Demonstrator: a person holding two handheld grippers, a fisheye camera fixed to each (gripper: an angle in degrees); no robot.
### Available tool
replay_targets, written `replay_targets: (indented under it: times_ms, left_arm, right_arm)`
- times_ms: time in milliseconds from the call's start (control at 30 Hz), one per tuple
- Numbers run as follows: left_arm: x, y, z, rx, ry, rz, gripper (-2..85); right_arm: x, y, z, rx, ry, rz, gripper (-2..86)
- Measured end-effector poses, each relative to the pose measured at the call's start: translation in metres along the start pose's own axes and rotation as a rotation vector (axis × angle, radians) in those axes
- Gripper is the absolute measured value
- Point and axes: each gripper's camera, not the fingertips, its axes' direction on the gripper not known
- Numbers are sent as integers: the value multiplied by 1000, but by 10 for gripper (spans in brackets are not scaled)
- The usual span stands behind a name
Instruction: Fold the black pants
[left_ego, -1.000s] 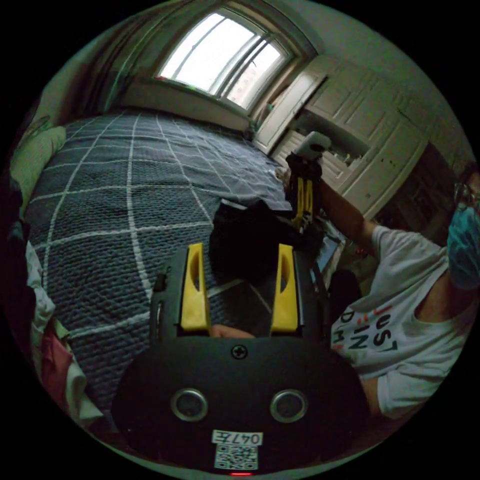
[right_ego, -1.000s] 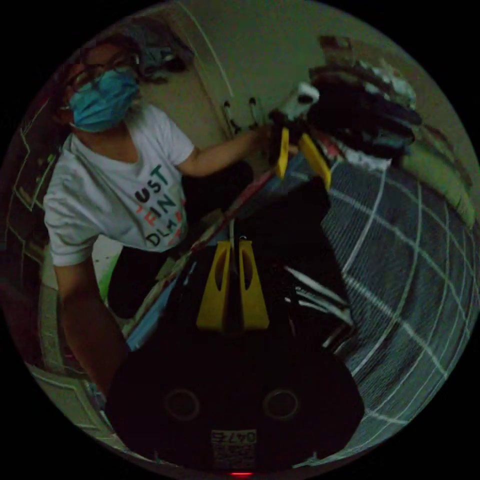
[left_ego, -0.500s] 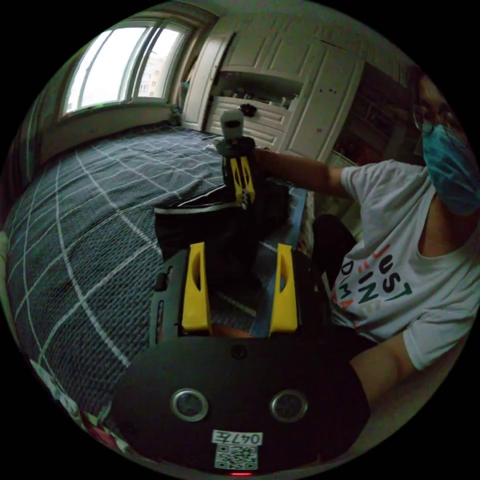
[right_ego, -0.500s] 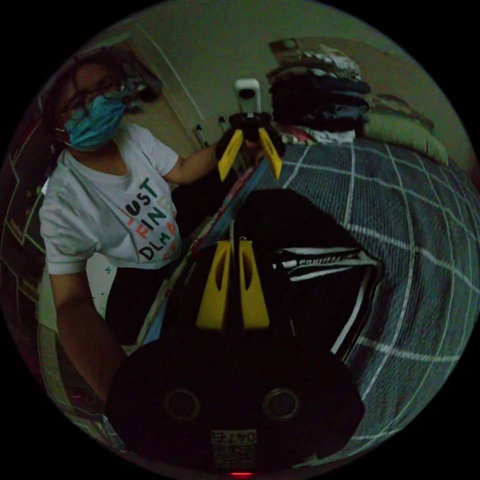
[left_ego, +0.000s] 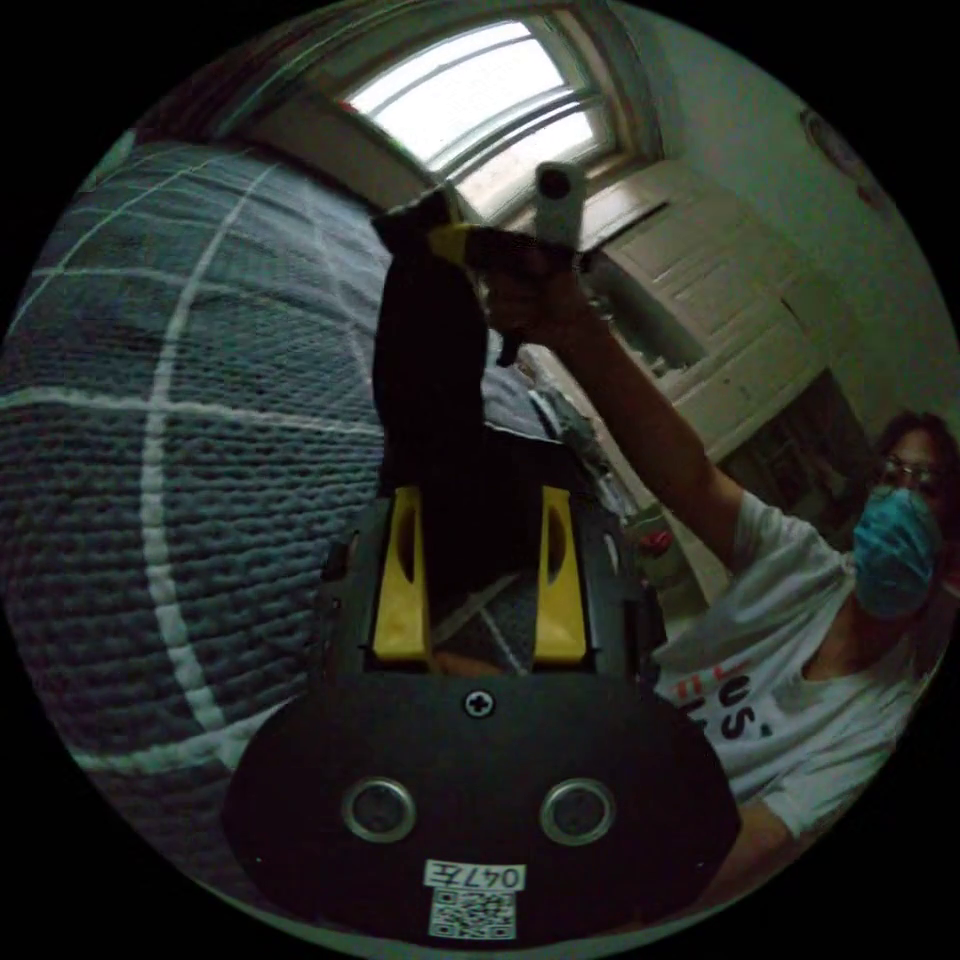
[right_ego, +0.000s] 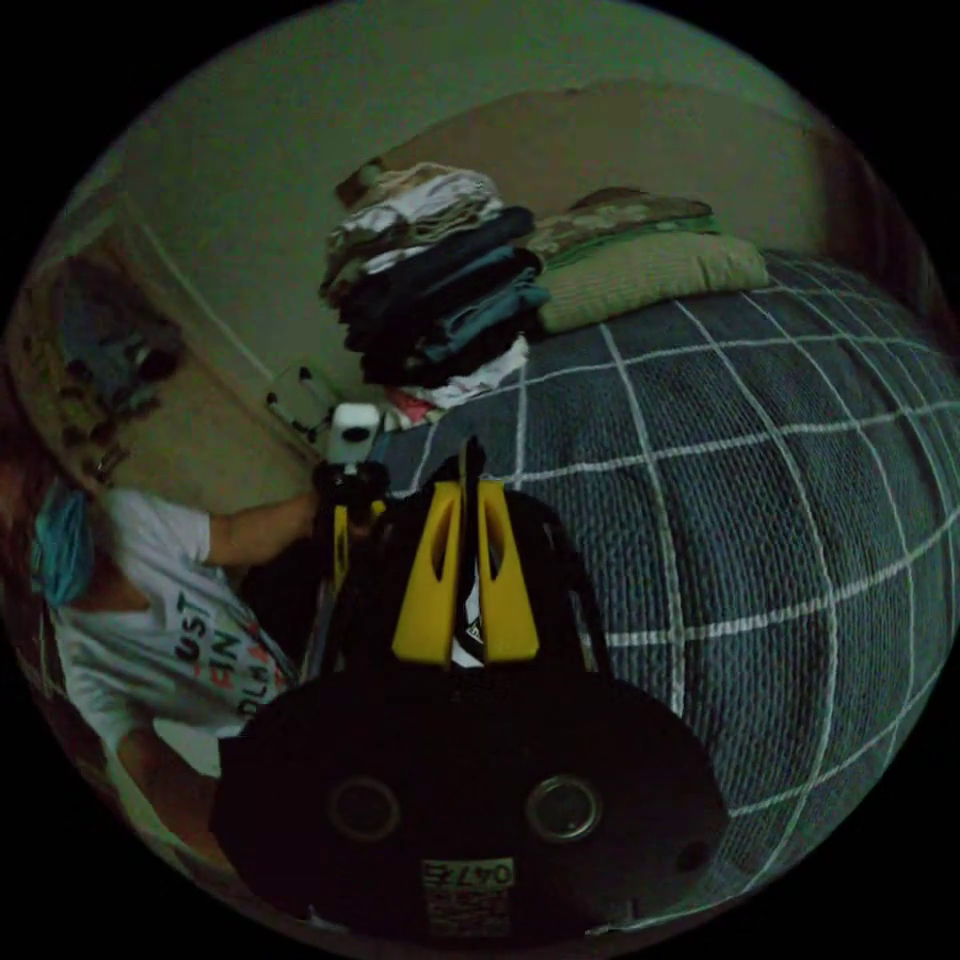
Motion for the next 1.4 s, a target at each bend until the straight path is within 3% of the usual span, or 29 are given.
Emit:
replay_targets:
  times_ms: [67, 233, 300, 433, 600, 700, 867, 967, 1167, 1233, 1300, 1400]
  left_arm:
    - [-1, 0, 0, 3, -97, -10, 156]
    - [10, -6, 6, -8, -549, -21, 118]
    - [11, -10, 9, -30, -808, -27, 82]
    - [1, -16, 9, -119, -1076, -27, 14]
    - [-40, 1, -23, -39, -869, -274, 17]
    - [-41, 10, -42, -1, -922, -302, 35]
    - [-44, 32, -68, 53, -990, -354, 37]
    - [-45, 42, -82, 117, -967, -386, 90]
    - [-58, 65, -87, 142, -777, -454, 114]
    - [-59, 72, -89, 218, -714, -467, 117]
    - [-66, 77, -82, 203, -589, -490, 129]
    - [-67, 87, -69, 190, -542, -519, 123]
  right_arm:
    - [16, -8, 6, 18, 31, 102, 3]
    - [39, -15, 20, 23, 127, 249, 5]
    - [44, -16, 25, 20, 174, 273, 7]
    - [62, -19, 31, 37, 219, 349, 29]
    - [71, -24, 19, 48, 306, 388, 71]
    - [44, -25, 4, 70, 432, 219, 52]
    - [-10, -32, 30, -69, 211, -167, 14]
    - [-27, -44, 62, -208, 197, -255, 7]
    - [-42, -71, 105, -345, 197, -331, 10]
    - [-44, -74, 85, -300, 273, -318, 13]
    - [-37, -70, 50, -179, 345, -253, 21]
    - [-20, -57, 1, -97, 426, -111, 60]
